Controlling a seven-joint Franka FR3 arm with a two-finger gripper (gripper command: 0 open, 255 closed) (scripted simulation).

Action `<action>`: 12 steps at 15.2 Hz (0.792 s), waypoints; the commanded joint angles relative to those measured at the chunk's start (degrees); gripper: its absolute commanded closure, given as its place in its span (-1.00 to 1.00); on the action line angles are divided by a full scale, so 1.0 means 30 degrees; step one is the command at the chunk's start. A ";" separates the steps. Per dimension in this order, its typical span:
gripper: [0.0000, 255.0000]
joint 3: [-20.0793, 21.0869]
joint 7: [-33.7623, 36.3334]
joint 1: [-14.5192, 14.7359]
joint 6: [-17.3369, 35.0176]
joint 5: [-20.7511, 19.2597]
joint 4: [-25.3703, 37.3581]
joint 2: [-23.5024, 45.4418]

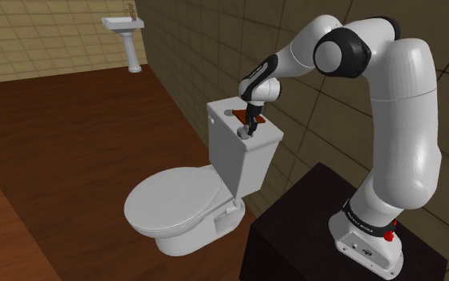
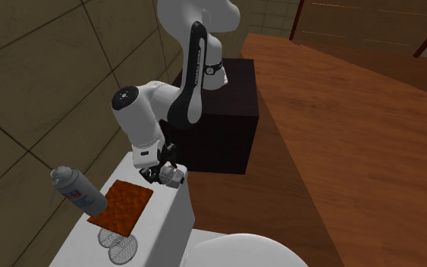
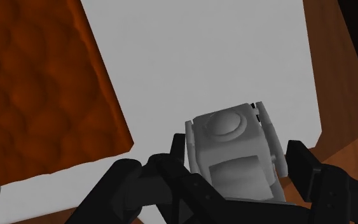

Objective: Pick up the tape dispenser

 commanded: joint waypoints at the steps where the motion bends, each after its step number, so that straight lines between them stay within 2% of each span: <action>1: 1.00 -0.0109 0.0143 0.0070 -0.0283 -0.0166 0.0026 -0.0252; 12: 1.00 -0.0821 0.1150 0.0553 -0.2238 -0.1379 0.0143 -0.2242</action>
